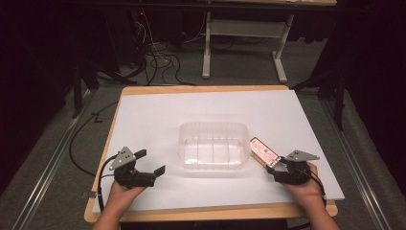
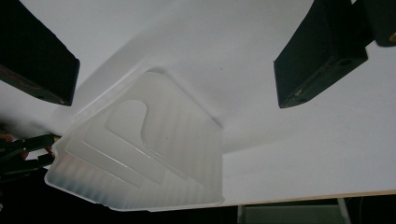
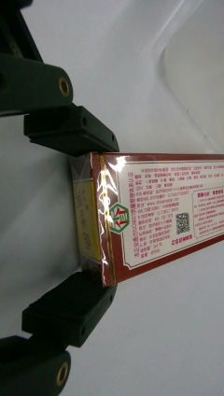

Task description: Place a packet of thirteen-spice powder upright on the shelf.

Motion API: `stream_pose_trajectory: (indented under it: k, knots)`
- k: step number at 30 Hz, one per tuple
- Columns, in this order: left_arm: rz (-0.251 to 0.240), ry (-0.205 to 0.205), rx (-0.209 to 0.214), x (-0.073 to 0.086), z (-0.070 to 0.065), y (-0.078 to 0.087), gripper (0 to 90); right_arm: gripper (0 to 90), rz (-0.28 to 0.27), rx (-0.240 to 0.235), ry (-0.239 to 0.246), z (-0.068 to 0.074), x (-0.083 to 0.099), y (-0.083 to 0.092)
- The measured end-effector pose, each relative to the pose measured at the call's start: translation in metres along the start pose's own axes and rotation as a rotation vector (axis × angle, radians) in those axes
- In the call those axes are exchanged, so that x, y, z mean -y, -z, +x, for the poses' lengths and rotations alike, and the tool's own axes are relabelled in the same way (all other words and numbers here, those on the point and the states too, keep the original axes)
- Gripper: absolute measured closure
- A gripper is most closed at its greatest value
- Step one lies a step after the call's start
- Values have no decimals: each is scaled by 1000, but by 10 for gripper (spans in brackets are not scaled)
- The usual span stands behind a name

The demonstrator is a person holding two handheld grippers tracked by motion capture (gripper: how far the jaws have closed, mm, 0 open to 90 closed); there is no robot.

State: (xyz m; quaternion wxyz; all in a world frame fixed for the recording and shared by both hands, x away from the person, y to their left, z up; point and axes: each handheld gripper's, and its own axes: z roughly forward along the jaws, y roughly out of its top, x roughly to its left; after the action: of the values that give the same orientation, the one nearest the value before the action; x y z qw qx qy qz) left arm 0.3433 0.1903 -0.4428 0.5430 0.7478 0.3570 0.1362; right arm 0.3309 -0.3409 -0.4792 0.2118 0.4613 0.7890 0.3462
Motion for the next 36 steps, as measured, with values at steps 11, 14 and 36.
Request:
stream_pose_trajectory:
  k: [11,14,36]
  knots:
    - [5,-1,1,0,0,0,11,326,-38,-2,8,1,1,4]
    - [5,0,2,0,0,0,11,327,-53,-4,6,0,2,6]
    - [-3,-8,4,-1,-1,1,12,327,-120,-9,-48,-6,5,25]
